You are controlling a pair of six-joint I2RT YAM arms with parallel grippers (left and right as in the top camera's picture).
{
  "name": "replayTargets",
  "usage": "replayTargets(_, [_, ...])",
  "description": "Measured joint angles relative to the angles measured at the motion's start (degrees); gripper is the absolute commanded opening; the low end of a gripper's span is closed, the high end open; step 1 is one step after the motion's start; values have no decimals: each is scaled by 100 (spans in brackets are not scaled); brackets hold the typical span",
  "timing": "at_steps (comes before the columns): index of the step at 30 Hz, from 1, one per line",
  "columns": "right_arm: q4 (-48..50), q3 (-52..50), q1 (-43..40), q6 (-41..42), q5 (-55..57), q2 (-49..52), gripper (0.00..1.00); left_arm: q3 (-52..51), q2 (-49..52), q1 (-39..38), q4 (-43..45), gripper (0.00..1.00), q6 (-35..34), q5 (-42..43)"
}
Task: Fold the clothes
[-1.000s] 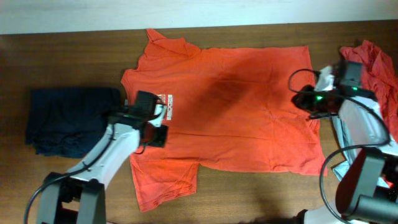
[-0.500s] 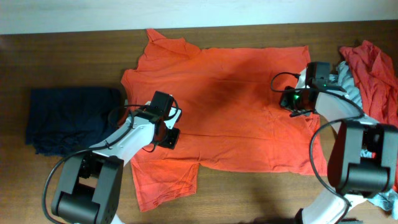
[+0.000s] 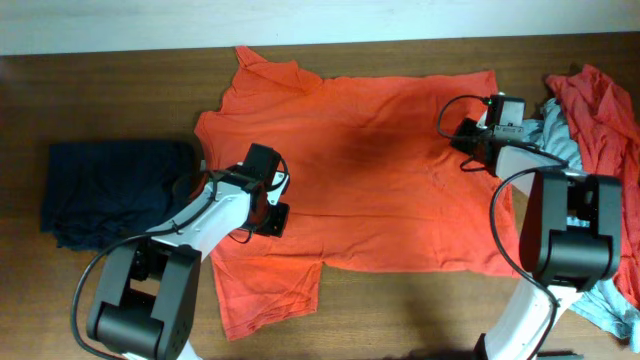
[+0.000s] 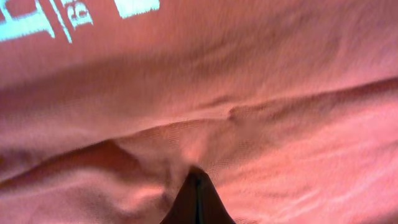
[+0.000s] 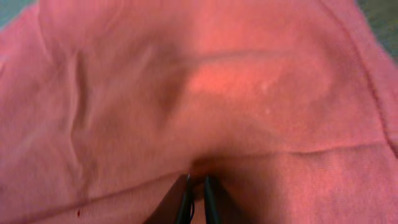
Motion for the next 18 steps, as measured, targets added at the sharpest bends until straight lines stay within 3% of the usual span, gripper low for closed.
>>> replayTargets(4, [17, 79, -2, 15, 50, 52, 14, 0, -2, 0, -103, 1, -52, 22])
replayTargets(5, [-61, 127, -11, 11, 42, 57, 20, 2, -2, 0, -107, 4, -61, 22])
replayTargets(8, [-490, 328, -98, 48, -149, 48, 52, 31, 0, 0, -192, 11, -79, 26])
replayTargets(11, [-1110, 564, -264, -9, -442, -96, 67, 192, 70, -31, -487, 13, -83, -28])
replayTargets(15, [-1735, 645, -490, -122, -688, -706, 73, 498, 221, -39, -1165, 15, -81, -264])
replayTargets(17, [-2100, 654, -592, -216, -756, -1268, 74, 699, 262, -37, -1537, 22, -81, -507])
replayTargets(18, [-2208, 664, -636, -249, -778, -1499, 75, 828, 262, -37, -1679, 38, -83, -629])
